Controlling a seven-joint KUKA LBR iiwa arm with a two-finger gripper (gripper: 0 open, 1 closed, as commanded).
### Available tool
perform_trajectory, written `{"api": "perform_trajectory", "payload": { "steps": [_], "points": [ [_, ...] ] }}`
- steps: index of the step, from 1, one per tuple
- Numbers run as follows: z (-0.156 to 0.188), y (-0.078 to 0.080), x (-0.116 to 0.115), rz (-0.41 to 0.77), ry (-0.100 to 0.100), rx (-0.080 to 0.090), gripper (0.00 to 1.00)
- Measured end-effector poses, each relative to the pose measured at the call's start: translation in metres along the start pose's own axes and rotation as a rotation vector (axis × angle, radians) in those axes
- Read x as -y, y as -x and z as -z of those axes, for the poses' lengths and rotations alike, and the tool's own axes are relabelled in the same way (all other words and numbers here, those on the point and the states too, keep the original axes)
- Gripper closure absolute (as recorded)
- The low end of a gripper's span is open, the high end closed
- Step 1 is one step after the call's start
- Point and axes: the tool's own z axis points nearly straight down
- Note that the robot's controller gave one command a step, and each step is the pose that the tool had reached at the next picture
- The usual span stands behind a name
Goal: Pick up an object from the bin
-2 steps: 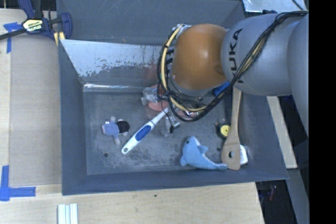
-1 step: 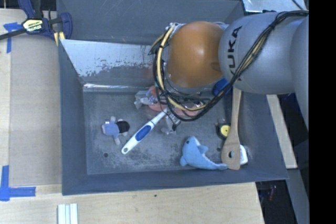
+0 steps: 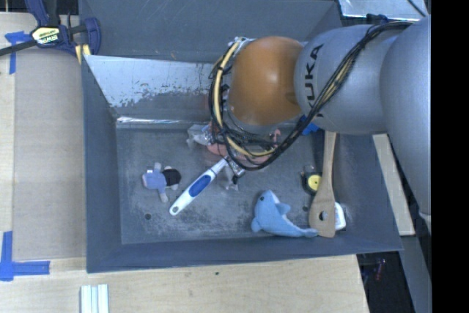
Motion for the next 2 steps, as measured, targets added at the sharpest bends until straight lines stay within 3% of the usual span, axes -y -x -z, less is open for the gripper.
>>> {"api": "perform_trajectory", "payload": {
  "steps": [1,2],
  "points": [
    [0.0012,0.0003,0.0085,0.23,-0.002,0.005,1.0],
    [0.0017,0.0003,0.0085,0.23,-0.002,0.006,1.0]
  ]
}}
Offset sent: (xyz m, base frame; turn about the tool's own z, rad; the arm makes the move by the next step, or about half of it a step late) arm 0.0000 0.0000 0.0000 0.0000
